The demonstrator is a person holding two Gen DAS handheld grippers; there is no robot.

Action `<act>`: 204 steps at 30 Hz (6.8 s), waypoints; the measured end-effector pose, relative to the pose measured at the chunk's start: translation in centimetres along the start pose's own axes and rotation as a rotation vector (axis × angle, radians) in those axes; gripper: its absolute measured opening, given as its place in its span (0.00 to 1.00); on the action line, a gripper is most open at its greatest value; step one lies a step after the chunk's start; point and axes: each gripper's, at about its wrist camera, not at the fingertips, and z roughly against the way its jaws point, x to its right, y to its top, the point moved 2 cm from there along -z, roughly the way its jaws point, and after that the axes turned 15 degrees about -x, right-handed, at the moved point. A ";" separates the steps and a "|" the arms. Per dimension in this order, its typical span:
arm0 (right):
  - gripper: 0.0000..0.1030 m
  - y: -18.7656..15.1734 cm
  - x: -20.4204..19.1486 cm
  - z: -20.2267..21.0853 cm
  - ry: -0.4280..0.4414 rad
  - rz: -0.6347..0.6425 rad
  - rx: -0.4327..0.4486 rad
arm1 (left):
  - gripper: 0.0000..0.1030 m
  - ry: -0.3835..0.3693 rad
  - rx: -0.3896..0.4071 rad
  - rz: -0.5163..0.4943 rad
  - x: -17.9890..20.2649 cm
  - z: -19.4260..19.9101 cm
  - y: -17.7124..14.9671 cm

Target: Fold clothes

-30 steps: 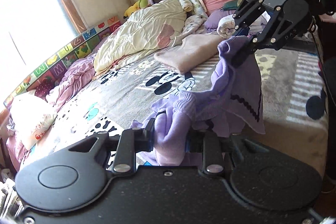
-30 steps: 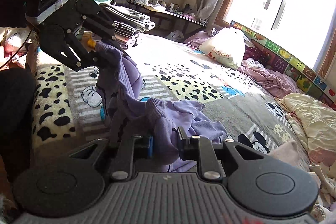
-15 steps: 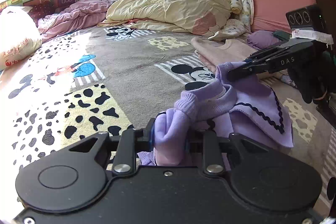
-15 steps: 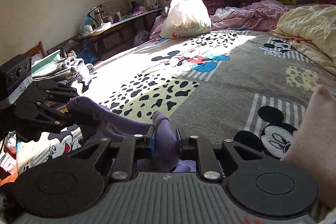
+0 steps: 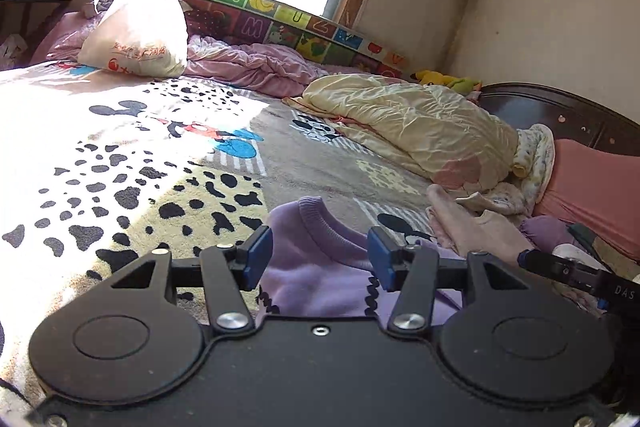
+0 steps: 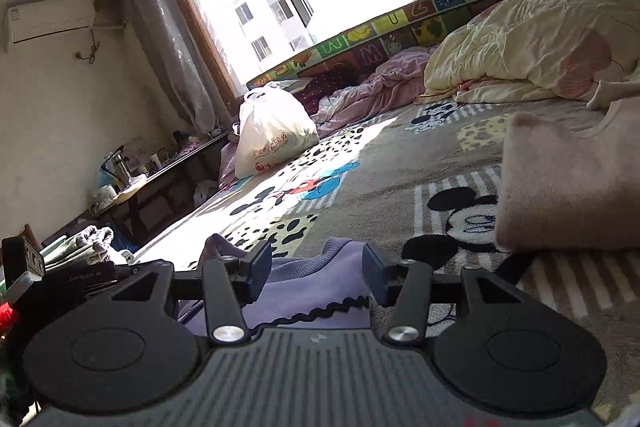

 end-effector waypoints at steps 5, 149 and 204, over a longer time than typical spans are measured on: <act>0.46 -0.8 -2.7 -4.8 -0.037 0.153 -0.174 | 0.56 0.171 -0.314 -0.306 5.3 -8.1 -2.1; 0.60 -14.2 -3.9 8.8 0.311 -0.546 -0.161 | 0.45 -0.313 -0.297 0.618 8.8 5.4 -11.7; 0.60 7.1 27.4 2.9 -0.289 -0.512 0.102 | 0.72 -0.321 -0.210 0.501 18.7 -27.5 5.2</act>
